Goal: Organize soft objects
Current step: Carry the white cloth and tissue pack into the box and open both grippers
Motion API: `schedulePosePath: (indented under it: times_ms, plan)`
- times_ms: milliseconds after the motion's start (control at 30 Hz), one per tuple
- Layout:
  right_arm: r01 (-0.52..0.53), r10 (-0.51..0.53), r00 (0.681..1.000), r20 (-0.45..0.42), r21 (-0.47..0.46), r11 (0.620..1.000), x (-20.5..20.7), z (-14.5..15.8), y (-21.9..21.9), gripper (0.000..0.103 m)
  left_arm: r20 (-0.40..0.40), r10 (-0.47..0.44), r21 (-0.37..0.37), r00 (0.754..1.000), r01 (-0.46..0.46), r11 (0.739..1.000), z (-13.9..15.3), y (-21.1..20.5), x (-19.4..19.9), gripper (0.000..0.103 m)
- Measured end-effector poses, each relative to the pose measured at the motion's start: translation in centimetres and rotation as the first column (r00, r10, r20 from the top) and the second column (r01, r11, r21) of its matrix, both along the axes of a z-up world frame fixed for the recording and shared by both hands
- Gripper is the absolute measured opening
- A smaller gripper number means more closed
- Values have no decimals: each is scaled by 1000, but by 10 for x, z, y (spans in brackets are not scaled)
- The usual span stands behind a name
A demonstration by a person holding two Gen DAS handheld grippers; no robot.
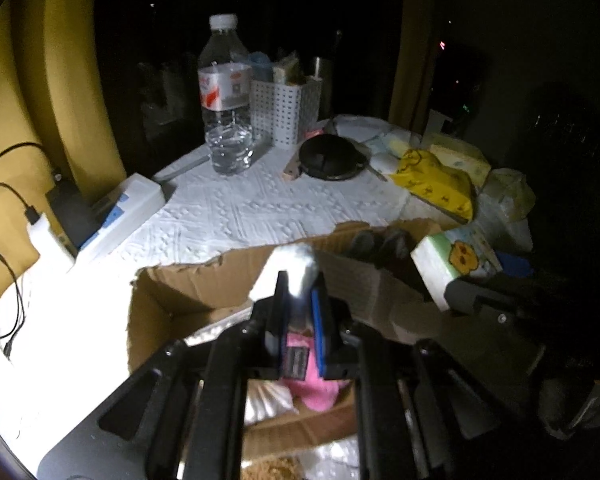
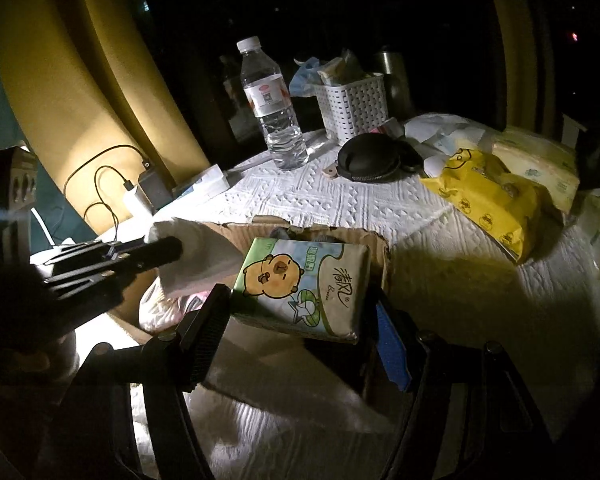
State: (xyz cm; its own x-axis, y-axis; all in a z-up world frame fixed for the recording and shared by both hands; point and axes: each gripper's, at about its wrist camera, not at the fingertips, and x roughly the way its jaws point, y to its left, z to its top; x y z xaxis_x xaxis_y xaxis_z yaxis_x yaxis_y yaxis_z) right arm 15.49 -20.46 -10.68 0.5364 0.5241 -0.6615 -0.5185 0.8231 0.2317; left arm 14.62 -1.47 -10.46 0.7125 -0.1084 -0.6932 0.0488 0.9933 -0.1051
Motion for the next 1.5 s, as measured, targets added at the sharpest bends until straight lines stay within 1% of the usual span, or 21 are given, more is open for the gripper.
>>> schedulePosePath:
  times_ms: [200, 233, 367, 433, 600, 767, 800, 833, 900, 967, 1100, 1233, 1400, 1500]
  plan:
    - [-4, 4, 1000, -14, -7, 1000, 13, -8, 6, 71, -40, -10, 15, 999, 10, 1000, -16, -4, 16, 10]
    - [-3, 3, 1000, -17, -7, 1000, 15, -9, 6, 71, -49, -10, 18, 999, 11, 1000, -19, -4, 18, 12]
    - [7, -7, 1000, -28, -8, 1000, 21, -12, 7, 72, -88, -1, 14, 996, 2, 1000, -29, -4, 23, 13]
    - [15, -15, 1000, -27, -10, 1000, 23, -14, 6, 72, -96, 1, 16, 995, 0, 1000, -30, -5, 24, 19]
    - [23, -23, 1000, -13, -3, 1000, 19, -10, 3, 72, -99, 12, 30, 995, -9, 1000, -28, -5, 22, 23]
    - [34, -35, 999, -8, -5, 999, 14, -7, -2, 73, -93, 13, 28, 996, -11, 1000, -23, -5, 14, 26]
    - [36, -36, 999, -8, -3, 999, 13, -6, -3, 73, -91, 14, 28, 996, -11, 1000, -21, -5, 13, 32]
    - [41, -41, 999, -8, 1, 999, 12, -5, -5, 73, -88, 14, 26, 996, -11, 1000, -20, -4, 11, 47]
    - [53, -53, 999, -5, 2, 999, 11, -4, -9, 73, -72, 15, 9, 997, -15, 1000, -15, -2, 7, 63]
    - [71, -71, 997, -7, 2, 997, 11, -4, -13, 73, -59, 18, -2, 998, -18, 1000, -9, 0, 3, 64]
    - [100, -100, 995, -4, -6, 995, 12, -4, -20, 73, -54, 22, 11, 998, -21, 1000, -5, -1, 0, 64]
    - [148, -149, 988, -28, -23, 989, 21, -15, -26, 73, -73, 24, 27, 997, -22, 999, -10, -3, 2, 64]
    - [160, -160, 986, -41, -6, 987, 30, -22, -29, 73, -88, 41, 33, 995, -38, 999, -18, -3, 7, 64]
    - [160, -161, 986, -54, -14, 987, 35, -28, -28, 73, -104, 56, 40, 993, -52, 998, -25, -2, 11, 64]
